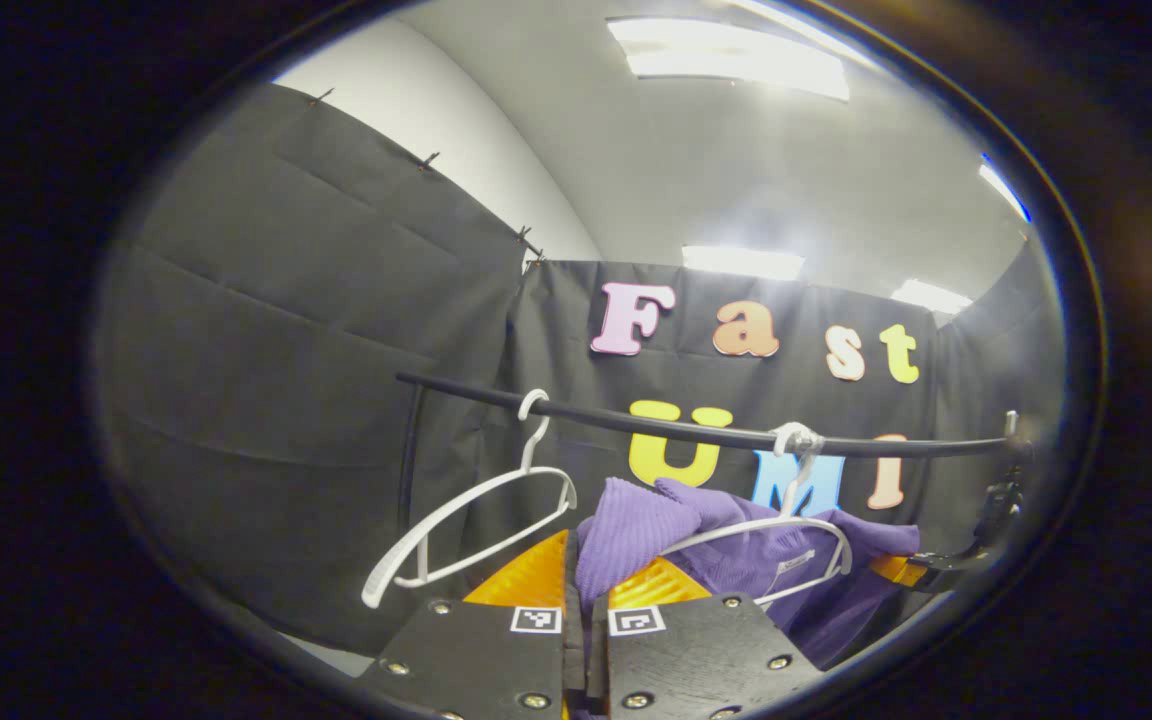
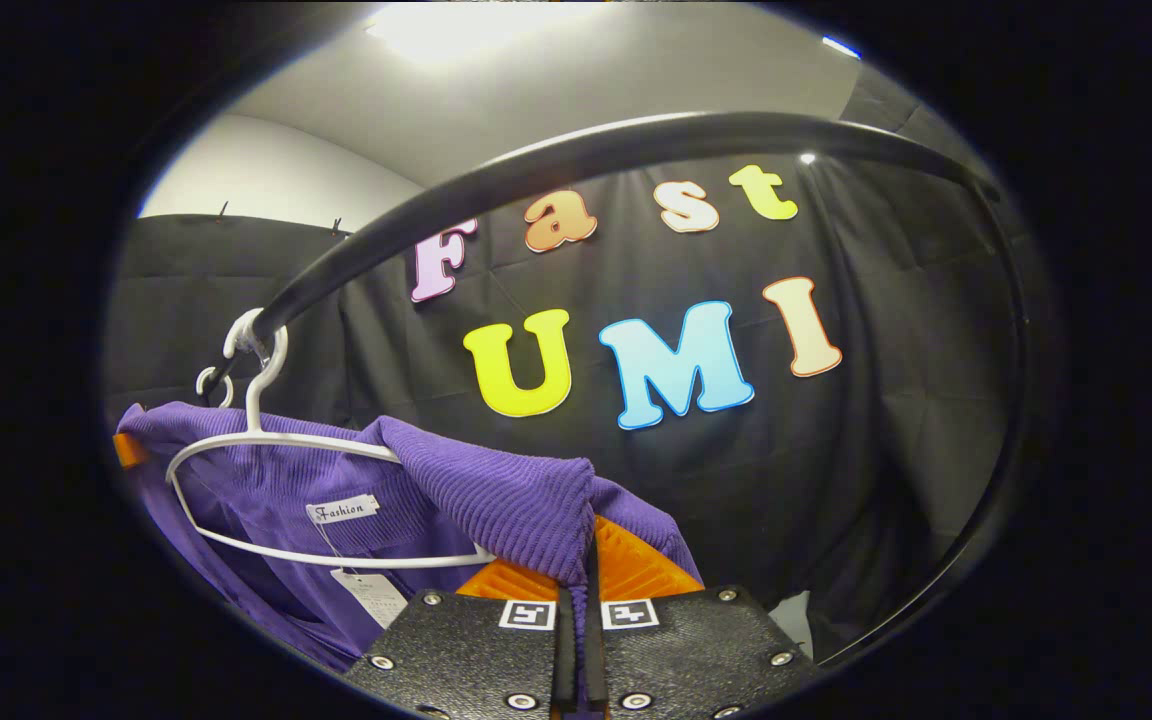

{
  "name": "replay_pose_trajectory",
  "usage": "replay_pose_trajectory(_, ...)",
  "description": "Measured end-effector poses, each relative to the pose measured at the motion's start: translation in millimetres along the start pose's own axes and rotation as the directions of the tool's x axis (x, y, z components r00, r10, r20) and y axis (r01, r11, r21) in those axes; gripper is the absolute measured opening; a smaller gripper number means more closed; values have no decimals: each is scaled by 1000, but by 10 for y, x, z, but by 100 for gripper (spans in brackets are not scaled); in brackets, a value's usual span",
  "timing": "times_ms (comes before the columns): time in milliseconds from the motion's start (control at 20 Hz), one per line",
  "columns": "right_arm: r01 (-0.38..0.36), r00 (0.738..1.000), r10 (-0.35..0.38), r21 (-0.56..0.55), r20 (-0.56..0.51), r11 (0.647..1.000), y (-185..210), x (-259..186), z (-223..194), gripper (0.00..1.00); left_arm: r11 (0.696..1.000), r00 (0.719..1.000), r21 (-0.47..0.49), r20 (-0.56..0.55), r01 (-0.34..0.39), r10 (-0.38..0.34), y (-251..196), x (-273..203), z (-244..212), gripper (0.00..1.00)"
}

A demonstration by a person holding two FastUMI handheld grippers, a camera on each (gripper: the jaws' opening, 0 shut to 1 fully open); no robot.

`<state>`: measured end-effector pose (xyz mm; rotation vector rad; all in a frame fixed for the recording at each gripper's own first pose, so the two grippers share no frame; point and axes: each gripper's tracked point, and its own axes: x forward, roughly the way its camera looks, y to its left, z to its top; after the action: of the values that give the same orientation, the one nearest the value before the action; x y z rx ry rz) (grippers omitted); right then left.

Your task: Grasp the clothes on the hanger with both hands and then place them into the laundry hamper below.

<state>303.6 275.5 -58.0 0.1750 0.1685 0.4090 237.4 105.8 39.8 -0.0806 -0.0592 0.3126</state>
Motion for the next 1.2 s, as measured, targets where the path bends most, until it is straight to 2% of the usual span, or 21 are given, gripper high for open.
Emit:
replay_pose_trajectory(50, 9, 1000, -9, -10, 8, 1000, 8, -6, 10, 3, 1000, 1000, 7, 3, 13, -13, 38, 35, 30, 0)
replay_pose_trajectory(100, 14, 1000, -14, -19, 11, 1000, -3, -34, 13, 1, 1000, 1000, 9, 4, 19, -19, 98, 61, 59, 8)
replay_pose_trajectory(150, 15, 1000, -15, -21, 8, 1000, 9, -54, 15, 3, 1000, 1000, 5, 0, 21, -21, 157, 71, 74, 2)
replay_pose_trajectory(250, 12, 1000, -12, -13, 11, 1000, 68, -120, 56, 2, 1000, 1000, -10, 4, 19, -19, 299, 111, 126, 2)
replay_pose_trajectory(300, 12, 1000, -11, -18, 16, 1000, 88, -98, 74, 2, 1000, 1000, -17, 6, 23, -23, 354, 122, 148, 8)
replay_pose_trajectory(350, 15, 1000, -15, -26, 20, 1000, 116, -85, 94, 2, 1000, 1000, -17, 8, 26, -26, 420, 116, 138, 2)
replay_pose_trajectory(400, 16, 1000, -15, -31, 24, 999, 188, -122, 96, 1, 999, 1000, -16, 2, 31, -31, 499, 110, 115, 2)
replay_pose_trajectory(450, 20, 999, -19, -35, 30, 999, 244, -156, 110, 2, 999, 999, -15, -4, 40, -40, 557, 84, 109, 8)
replay_pose_trajectory(500, 32, 999, -30, -41, 39, 999, 306, -231, 128, 3, 999, 999, -13, -7, 51, -51, 595, 82, 91, 2)
replay_pose_trajectory(550, 42, 998, -40, -43, 47, 998, 346, -262, 164, 0, 998, 998, -8, -11, 58, -58, 633, 92, 69, 2)
replay_pose_trajectory(600, 52, 997, -49, -43, 56, 998, 369, -249, 180, 1, 998, 998, -4, -11, 66, -66, 683, 113, 47, 8)
replay_pose_trajectory(700, 73, 995, -69, -52, 69, 996, 435, -273, 209, 2, 996, 996, -15, -24, 84, -84, 788, 139, -29, 8)
replay_pose_trajectory(750, 82, 994, -78, -62, 76, 995, 475, -292, 224, 0, 995, 995, -28, -34, 92, -93, 833, 142, -72, 2)
replay_pose_trajectory(950, 113, 991, -105, -91, 84, 989, 557, -346, 251, 2, 992, 990, -67, -78, 109, -114, 956, 205, -385, 2)
replay_pose_trajectory(1200, 141, 987, -131, -107, 99, 984, 525, -396, 281, 2, 990, 983, -59, -122, 129, -136, 946, 34, -740, 2)
